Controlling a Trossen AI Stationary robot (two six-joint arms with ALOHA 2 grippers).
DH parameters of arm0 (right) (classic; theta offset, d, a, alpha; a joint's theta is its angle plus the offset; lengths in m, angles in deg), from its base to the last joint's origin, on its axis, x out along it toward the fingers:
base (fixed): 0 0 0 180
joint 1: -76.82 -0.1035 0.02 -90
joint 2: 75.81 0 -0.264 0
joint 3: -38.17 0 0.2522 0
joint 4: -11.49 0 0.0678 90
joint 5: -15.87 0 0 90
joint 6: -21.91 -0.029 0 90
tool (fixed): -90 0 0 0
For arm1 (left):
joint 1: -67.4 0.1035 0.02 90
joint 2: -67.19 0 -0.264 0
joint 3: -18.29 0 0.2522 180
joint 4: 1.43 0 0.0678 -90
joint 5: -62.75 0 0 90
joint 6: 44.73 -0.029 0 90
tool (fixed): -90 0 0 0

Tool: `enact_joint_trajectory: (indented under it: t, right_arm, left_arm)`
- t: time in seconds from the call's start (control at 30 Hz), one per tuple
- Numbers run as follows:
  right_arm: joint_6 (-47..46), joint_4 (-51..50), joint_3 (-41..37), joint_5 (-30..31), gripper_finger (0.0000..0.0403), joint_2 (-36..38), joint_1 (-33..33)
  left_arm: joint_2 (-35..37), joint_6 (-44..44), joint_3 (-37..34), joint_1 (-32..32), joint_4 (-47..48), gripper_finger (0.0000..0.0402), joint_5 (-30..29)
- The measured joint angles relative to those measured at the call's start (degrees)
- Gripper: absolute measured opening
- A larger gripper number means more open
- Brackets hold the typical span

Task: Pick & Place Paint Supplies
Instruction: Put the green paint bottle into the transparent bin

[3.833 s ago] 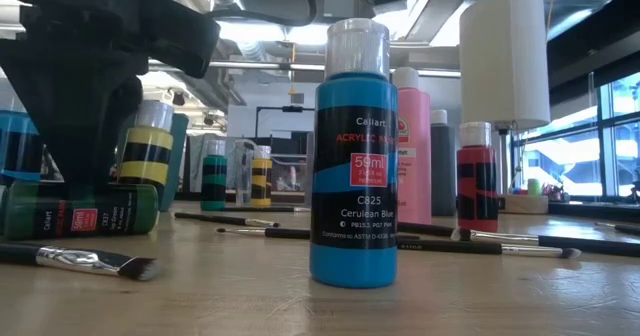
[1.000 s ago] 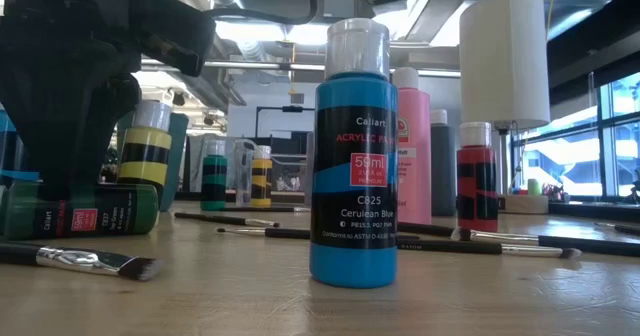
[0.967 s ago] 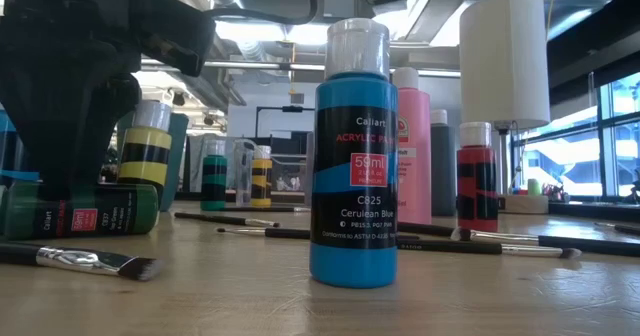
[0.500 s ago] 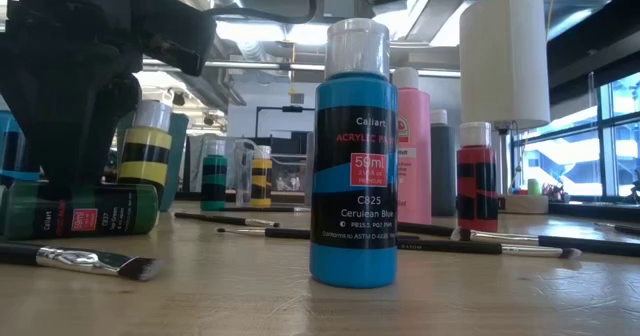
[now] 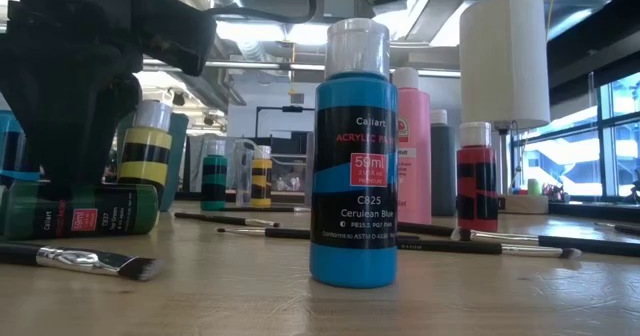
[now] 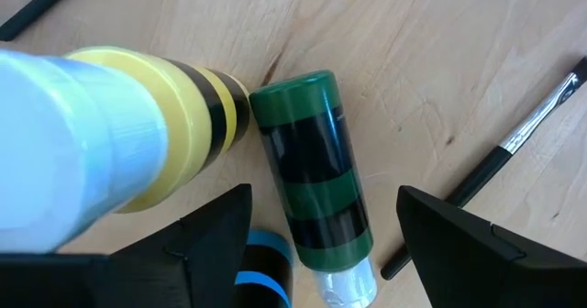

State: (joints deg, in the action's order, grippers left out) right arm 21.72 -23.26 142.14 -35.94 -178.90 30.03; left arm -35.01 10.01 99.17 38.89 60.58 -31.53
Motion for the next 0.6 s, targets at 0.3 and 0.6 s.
enact_joint_trajectory:
  t: [0.3,0.6]
  right_arm:
    - [0.0,0.0,0.0,0.0,0.0178,0.0,0.0]
    - [0.0,0.0,0.0,0.0,0.0178,0.0,0.0]
  left_arm:
    - [-1.1,0.0,-0.1,0.0,0.8,0.0269,0.1]
    - [-2.3,-0.1,-0.1,0.0,0.3,0.0269,0.8]
